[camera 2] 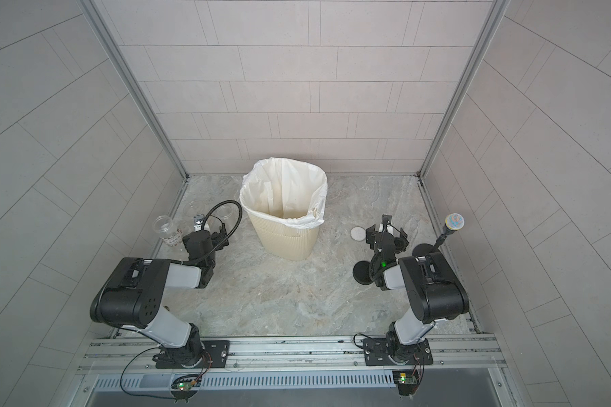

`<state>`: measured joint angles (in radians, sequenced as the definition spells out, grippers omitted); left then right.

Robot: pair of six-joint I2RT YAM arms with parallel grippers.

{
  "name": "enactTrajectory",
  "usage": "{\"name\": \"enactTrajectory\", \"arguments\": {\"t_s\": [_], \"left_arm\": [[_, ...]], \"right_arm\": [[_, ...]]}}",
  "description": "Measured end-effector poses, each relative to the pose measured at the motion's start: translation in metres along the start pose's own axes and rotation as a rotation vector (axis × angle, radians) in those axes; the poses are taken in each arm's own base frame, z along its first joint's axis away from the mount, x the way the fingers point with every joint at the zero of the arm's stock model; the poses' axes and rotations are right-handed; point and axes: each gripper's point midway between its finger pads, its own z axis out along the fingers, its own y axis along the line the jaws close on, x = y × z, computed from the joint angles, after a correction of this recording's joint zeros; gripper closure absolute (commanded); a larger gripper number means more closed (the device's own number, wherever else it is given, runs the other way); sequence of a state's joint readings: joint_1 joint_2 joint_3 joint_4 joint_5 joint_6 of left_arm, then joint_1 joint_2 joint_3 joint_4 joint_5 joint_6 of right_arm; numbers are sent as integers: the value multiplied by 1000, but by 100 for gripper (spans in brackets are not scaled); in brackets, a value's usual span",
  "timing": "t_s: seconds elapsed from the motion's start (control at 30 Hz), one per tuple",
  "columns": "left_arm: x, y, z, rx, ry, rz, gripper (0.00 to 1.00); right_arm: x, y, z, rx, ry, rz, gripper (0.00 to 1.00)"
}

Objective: Empty the moldy dried flower tea in the jars
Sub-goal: Reset both arms

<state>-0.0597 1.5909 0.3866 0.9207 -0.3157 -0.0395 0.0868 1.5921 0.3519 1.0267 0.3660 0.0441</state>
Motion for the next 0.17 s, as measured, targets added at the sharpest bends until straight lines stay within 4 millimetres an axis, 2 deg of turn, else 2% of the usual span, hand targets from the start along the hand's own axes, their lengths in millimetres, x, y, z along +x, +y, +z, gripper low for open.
{"name": "enactTrajectory", "arguments": {"t_s": [0.17], "left_arm": [[2,-1,2,1,10,4,0]], "right_arm": [[2,0,0,0,6,-3,0]]}}
